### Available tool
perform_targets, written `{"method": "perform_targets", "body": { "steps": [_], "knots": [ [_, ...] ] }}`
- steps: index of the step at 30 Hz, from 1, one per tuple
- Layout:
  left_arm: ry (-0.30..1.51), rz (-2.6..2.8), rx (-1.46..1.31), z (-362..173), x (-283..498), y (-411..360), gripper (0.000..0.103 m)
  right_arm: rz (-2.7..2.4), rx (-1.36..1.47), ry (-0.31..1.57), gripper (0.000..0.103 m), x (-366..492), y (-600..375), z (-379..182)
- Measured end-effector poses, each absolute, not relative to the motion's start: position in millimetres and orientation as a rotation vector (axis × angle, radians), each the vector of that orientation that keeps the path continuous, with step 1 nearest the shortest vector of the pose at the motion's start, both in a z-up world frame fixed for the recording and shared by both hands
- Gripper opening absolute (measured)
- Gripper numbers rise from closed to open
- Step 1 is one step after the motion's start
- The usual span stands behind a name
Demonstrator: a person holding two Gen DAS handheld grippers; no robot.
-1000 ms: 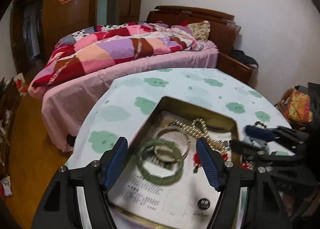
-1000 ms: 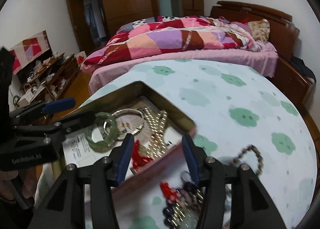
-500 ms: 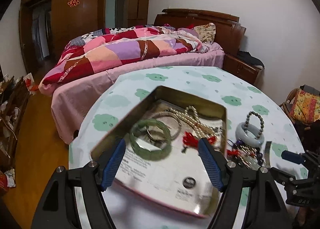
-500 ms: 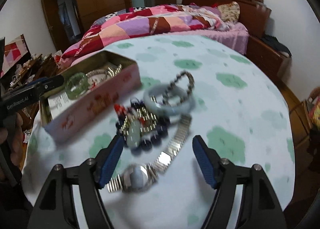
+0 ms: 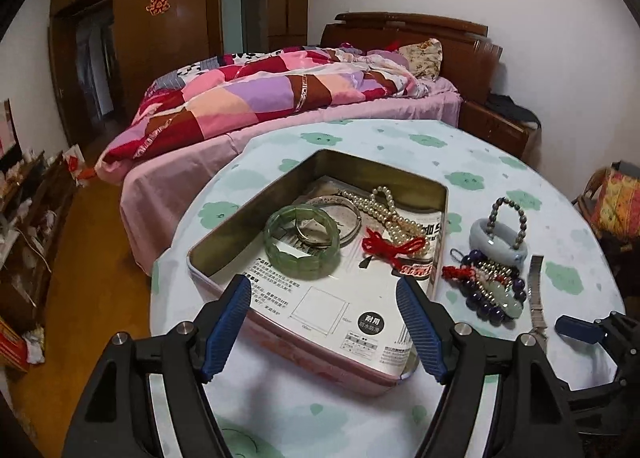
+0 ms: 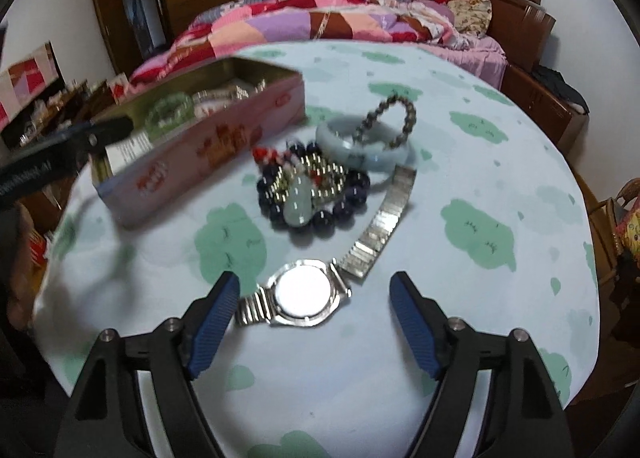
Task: Organize jewelry
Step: 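Withdraw both tools and move the open right tool over the silver wristwatch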
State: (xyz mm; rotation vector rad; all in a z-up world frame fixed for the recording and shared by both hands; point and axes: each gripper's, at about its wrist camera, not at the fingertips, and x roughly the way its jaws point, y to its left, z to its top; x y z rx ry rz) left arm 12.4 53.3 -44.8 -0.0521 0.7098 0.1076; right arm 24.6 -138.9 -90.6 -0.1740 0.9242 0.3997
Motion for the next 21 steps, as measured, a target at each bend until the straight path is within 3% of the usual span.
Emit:
{"method": "perform_targets", "body": {
  "steps": [1,4,8,12,14,21],
  "knots": [
    [0.709,0.101,-0.056,-44.5,12.5,52.9,0.075,0.406,-0.162,0.928,0.074,25.5,-141.6,-92.3],
    [0.695,0.091,-0.051,-41.1,10.3,50.3,0.075,0.379,-0.136,0.910,0.052,29.3,-156.1,-91.2],
    [0.669,0.076,-0.030,-35.9,7.4,42.6,0.075,0.342,-0.077,0.904,0.039,37.8,-175.5,-89.5],
    [0.663,0.051,0.002,-35.8,6.0,31.5,0.075,0.352,-0.046,0.895,0.038,38.6,-180.9,-88.7],
    [0.668,0.037,0.012,-36.7,6.9,26.1,0.075,0.369,0.001,0.894,0.045,40.2,-183.8,-88.3],
    [0.665,-0.009,0.054,-35.5,7.0,9.4,0.075,0.343,-0.085,0.858,0.054,36.3,-164.8,-90.7]
  ]
}}
